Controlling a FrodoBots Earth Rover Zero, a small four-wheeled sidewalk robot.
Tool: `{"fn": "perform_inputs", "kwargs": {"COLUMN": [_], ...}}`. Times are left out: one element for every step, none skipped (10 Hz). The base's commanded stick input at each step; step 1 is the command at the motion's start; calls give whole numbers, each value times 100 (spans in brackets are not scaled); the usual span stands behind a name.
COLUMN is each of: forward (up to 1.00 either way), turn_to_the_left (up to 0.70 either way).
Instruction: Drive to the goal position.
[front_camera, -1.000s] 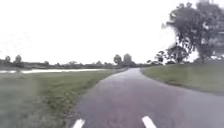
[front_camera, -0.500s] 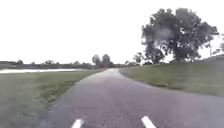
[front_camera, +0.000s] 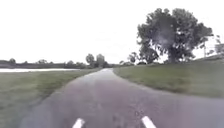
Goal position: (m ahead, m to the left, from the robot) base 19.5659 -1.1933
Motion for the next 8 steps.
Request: {"fn": "perform_inputs", "kwargs": {"forward": [70,70,70,70,70,70,70,70], "turn_to_the_left": [0,-6,-12,-19,-24,-9,-1,4]}}
